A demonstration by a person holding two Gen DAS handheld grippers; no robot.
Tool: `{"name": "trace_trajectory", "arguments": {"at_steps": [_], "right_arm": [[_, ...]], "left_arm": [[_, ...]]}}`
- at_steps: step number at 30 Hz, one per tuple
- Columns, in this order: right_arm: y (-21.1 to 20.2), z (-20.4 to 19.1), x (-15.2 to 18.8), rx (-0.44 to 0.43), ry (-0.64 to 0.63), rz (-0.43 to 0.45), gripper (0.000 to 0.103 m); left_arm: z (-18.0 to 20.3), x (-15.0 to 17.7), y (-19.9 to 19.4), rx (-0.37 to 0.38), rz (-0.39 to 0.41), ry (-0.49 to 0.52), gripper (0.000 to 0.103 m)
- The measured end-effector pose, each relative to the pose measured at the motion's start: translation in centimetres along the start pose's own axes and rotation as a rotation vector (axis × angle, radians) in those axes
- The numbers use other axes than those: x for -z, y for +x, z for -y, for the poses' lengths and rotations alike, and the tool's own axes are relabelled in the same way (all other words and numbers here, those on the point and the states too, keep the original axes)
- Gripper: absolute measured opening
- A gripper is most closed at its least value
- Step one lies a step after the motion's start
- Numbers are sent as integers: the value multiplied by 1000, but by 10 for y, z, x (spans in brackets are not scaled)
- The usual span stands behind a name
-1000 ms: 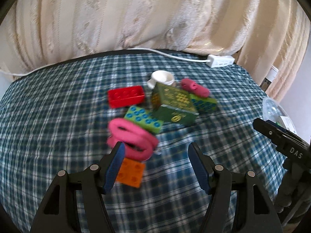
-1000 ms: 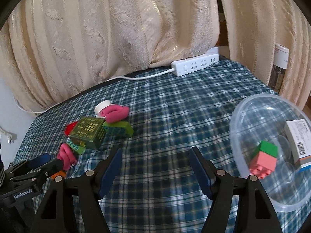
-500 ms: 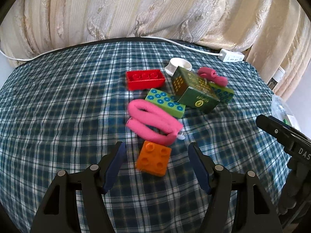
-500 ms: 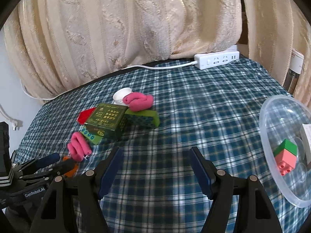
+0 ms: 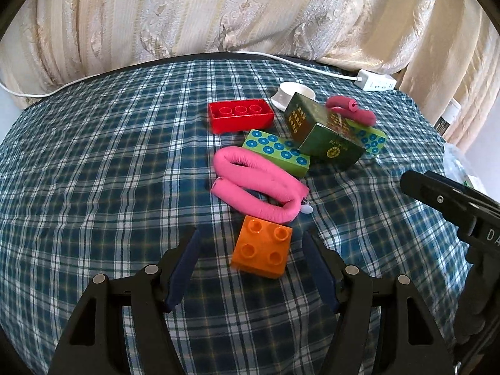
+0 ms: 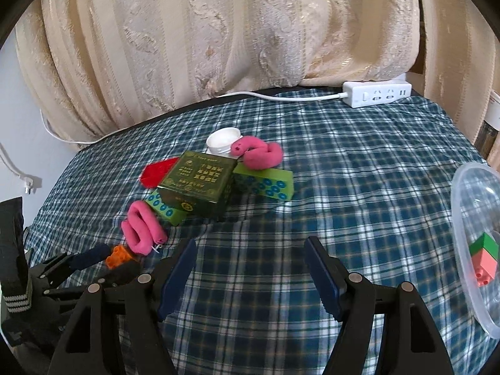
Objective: Organize objects
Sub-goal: 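Grasp the orange duplo block with the left gripper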
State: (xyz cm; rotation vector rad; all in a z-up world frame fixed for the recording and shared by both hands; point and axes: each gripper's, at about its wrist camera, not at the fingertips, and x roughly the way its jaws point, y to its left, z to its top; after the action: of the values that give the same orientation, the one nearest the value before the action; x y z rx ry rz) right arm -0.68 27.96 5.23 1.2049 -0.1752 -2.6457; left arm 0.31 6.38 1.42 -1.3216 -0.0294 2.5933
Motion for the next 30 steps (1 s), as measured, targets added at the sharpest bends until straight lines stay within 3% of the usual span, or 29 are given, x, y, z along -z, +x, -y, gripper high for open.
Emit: {"name": "trace_trajectory", "arguments": {"at_steps": [2, 10, 30], "right_arm": [[2, -2, -1, -6, -3, -5, 75], [14, -8, -9, -51, 1, -38, 76], [56, -32, -43, -137, 5, -93, 83]], "left_arm": [[0, 0, 0, 0, 1, -1, 66], [1, 0, 1, -5, 12, 9, 33], [-12, 1, -12, -28, 62, -55, 33]]}}
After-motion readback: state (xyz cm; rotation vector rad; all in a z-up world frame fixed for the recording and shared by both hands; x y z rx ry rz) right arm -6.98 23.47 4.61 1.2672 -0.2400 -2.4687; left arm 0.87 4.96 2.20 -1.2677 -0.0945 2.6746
